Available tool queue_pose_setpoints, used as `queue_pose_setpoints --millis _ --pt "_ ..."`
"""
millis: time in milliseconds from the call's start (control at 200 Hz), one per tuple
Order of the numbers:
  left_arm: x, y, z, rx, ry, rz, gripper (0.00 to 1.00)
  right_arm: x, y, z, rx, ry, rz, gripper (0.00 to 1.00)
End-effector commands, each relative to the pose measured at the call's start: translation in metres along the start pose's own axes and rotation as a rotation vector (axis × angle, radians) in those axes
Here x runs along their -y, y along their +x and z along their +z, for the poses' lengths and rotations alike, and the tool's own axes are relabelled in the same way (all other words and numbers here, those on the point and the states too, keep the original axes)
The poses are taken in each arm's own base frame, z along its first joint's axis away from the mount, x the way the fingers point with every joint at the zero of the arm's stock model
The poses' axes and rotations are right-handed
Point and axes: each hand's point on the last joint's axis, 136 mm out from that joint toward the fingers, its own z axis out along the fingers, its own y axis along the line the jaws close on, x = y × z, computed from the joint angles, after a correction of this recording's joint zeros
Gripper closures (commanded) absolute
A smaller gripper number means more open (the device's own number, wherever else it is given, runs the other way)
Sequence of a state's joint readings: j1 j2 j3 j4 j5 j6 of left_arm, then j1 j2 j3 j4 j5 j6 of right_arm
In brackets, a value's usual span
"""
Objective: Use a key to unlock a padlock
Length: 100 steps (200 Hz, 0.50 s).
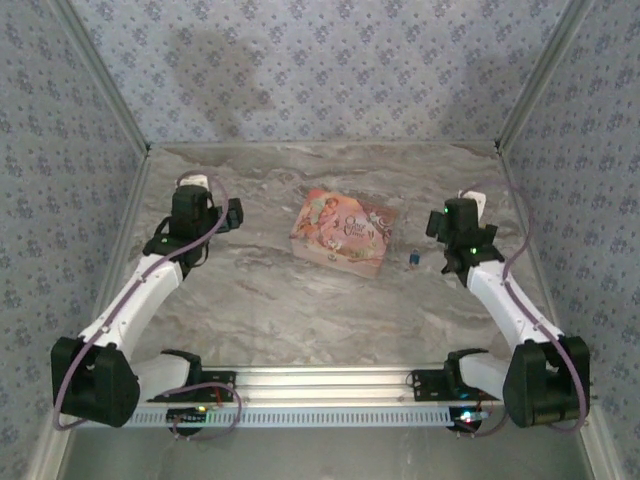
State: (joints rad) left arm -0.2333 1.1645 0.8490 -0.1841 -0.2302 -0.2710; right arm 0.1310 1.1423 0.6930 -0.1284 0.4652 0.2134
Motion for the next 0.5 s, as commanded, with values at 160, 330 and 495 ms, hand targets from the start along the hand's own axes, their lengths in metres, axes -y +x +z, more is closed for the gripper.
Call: queue_pose_setpoints --millis 160,330,495 --pt "-0.078 0.049 0.053 0.036 -0.163 -0.022 0.02 0.025 0.004 0.03 0.16 0.117 -0.004 0.0" --pt "-0.083 0.066 0.073 0.064 -0.17 0.01 0.02 0.013 0.016 0.043 0.205 0.065 -0.023 0.0" --pt "-0.084 0.061 0.083 0.059 -0.177 0.047 0.02 -0.002 0.026 0.051 0.268 -0.025 -0.008 0.0"
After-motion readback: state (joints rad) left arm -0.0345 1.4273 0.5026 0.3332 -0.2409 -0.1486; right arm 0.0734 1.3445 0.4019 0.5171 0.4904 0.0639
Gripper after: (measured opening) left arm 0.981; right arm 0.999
